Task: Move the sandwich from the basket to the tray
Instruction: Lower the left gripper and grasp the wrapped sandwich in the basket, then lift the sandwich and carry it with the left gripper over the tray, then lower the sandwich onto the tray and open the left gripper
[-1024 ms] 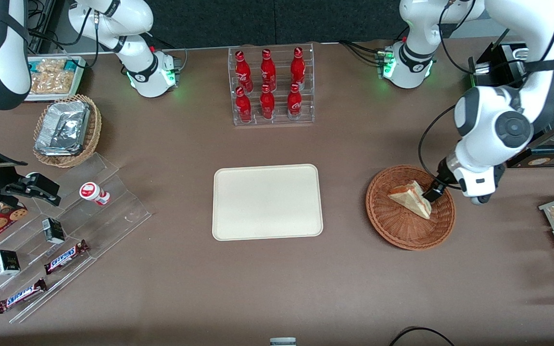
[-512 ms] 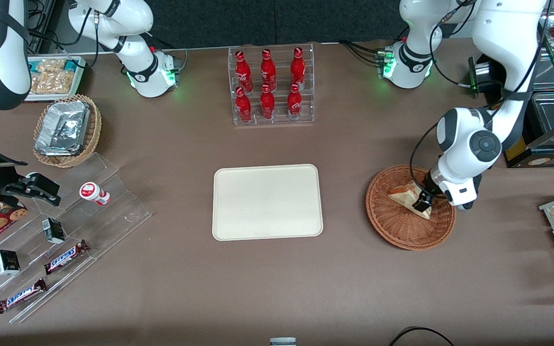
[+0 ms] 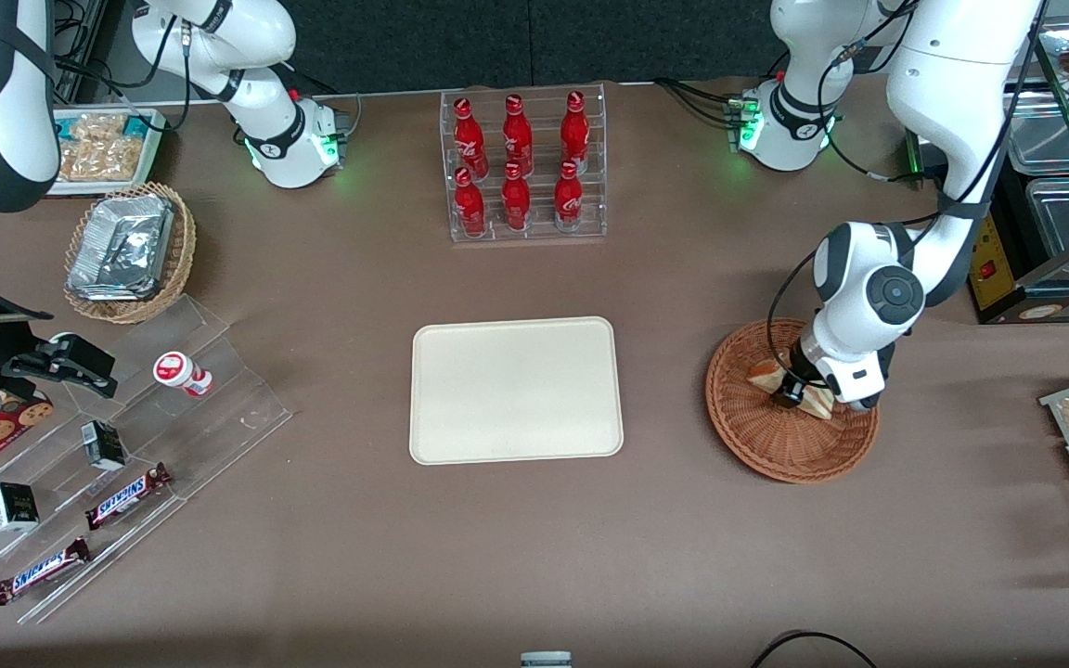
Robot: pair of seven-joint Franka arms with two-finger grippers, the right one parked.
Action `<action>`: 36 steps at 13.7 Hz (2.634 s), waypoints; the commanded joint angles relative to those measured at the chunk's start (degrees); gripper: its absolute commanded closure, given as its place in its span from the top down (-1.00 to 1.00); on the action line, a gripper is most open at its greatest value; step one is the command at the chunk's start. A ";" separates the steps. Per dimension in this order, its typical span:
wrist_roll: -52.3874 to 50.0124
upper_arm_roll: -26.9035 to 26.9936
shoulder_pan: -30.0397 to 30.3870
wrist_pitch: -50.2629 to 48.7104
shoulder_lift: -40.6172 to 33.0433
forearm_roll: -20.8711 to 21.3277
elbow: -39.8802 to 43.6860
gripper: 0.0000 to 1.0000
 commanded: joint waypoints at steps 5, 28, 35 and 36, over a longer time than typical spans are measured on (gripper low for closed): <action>9.00 -0.15 -6.22 -11.58 -6.89 1.04 9.79 -0.92; 18.44 0.29 -38.14 -18.57 35.38 0.95 58.26 0.00; 13.78 -0.24 -33.14 -34.80 29.16 -1.59 65.72 1.00; 15.61 -0.15 -31.57 -37.17 26.01 -2.21 65.64 1.00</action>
